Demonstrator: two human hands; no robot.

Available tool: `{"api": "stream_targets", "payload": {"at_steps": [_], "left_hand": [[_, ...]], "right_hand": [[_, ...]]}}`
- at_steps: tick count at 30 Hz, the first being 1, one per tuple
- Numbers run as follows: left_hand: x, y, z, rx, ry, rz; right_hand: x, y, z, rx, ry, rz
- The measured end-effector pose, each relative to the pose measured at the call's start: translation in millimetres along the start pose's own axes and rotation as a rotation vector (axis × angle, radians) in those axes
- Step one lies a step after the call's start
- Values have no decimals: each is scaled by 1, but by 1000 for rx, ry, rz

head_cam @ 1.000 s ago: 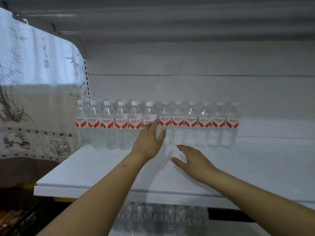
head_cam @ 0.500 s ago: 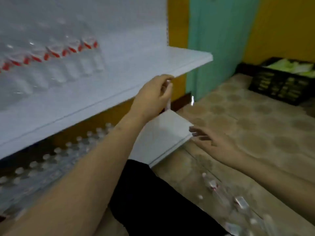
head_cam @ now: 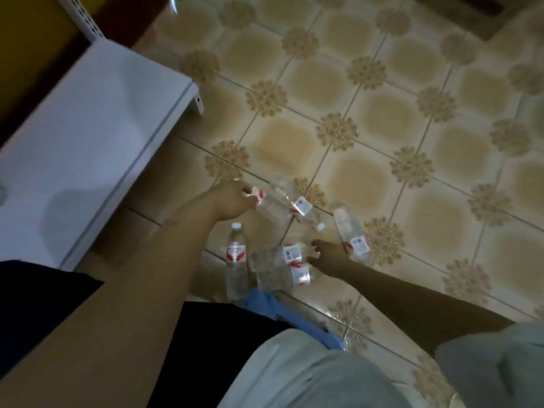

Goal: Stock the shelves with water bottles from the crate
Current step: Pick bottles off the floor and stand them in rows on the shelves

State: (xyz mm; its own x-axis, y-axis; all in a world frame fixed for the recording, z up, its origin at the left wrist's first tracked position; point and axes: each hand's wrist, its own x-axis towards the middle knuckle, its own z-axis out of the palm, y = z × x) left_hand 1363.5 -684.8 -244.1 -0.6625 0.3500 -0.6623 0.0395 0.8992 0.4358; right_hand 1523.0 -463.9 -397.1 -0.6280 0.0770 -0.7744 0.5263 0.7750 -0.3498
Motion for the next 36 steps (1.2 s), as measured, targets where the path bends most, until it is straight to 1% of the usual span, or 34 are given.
{"api": "stream_targets", "payload": {"at_steps": [3, 5, 7, 10, 12, 15, 19, 21, 24, 28, 30, 32, 33, 34, 36], "left_hand": [[14, -22, 38, -37, -76, -88], [18, -34, 63, -24, -157, -107], [23, -39, 77, 4, -245, -95], [30, -37, 81, -36, -191, -55], [33, -34, 81, -70, -155, -41], [32, -35, 79, -25, -187, -56], [37, -35, 77, -24, -199, -77], [38, -30, 77, -12, -224, -84], [35, -20, 76, 12, -278, -71], [24, -12, 71, 20, -453, -24], [15, -8, 67, 94, -505, 33], [6, -5, 64, 144, -501, 83], [1, -3, 59, 125, -481, 102], [-4, -1, 52, 89, -437, 128], [-20, 3, 31, 19, -296, 173]], "right_hand": [[28, 42, 38, -71, -63, 131], [39, 66, 61, -124, -71, 195], [44, 76, 75, -180, -56, 194], [55, 79, 86, -185, -32, 112], [62, 83, 83, -151, -52, 76], [57, 87, 64, -154, -144, -58], [37, 74, 36, -105, -174, -256], [29, 59, 22, -80, -209, -275], [12, 36, -7, -29, -319, -258], [-26, 1, -66, 64, -409, -266], [-47, -15, -98, 113, -426, -268], [-68, -31, -130, 155, -407, -277], [-78, -39, -145, 174, -383, -280], [-87, -47, -160, 192, -350, -287], [-106, -64, -184, 231, -264, -315]]}}
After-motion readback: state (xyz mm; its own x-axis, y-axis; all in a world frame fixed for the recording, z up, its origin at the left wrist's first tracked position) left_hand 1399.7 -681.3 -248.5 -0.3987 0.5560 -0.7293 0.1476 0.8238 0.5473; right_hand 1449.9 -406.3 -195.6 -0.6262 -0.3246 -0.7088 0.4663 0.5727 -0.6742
